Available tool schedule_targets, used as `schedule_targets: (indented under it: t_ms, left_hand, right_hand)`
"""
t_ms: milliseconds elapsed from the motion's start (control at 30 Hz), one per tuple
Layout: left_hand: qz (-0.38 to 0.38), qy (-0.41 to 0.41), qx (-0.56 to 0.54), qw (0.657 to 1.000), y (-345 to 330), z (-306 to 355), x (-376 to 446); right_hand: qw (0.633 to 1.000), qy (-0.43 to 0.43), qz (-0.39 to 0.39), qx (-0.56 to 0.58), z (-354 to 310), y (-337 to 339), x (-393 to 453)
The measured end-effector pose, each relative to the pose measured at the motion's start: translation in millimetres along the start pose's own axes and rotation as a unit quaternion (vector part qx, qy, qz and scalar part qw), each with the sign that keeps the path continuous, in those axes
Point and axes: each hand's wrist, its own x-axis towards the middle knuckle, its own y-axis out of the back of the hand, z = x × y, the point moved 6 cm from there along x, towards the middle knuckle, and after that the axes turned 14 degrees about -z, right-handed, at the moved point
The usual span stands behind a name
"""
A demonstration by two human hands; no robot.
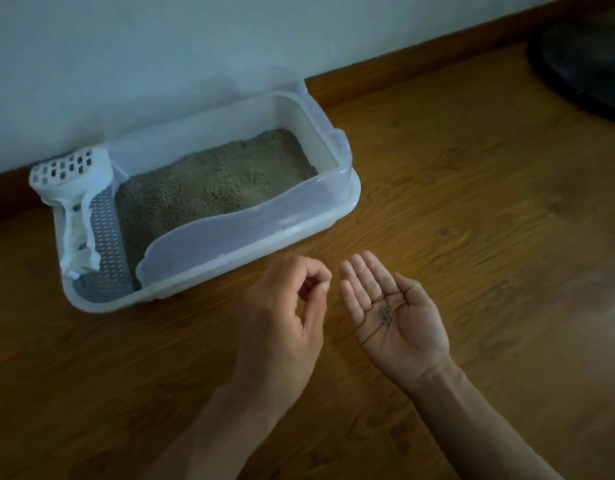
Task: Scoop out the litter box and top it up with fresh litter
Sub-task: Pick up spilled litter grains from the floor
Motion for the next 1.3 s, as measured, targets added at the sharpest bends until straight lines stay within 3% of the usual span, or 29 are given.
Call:
schedule_targets:
  t_ms: [300, 500, 833, 967, 1133, 1300]
  left_hand:
    - [-0.031, -0.118, 0.015, 0.992, 6, 63, -3]
    - [-0.004, -0.135, 0.030, 0.990, 5, 70, -12]
    - [-0.027, -0.139, 0.082, 0.986, -1, 71, -15]
    - [-0.030, -0.135, 0.056, 0.989, -3, 65, -17]
    - [0.000, -0.089, 0.012, 0.996, 14, 37, -22]
    - [-0.093, 0.106, 0.042, 0.989, 20, -46, -40]
  right_hand:
    - [0.997, -0.032, -0.075, 0.010, 10, -53, -13]
    - [0.995, -0.036, -0.090, 0.026, 17, -56, -23]
    - [0.994, -0.052, -0.081, 0.058, 16, -39, -26]
    - [0.995, -0.041, -0.071, 0.049, 11, -32, -21]
    - [0.996, 0.004, -0.053, 0.064, 1, -24, -13]
    - [0.999, 0.019, -0.010, 0.037, -2, -19, -11]
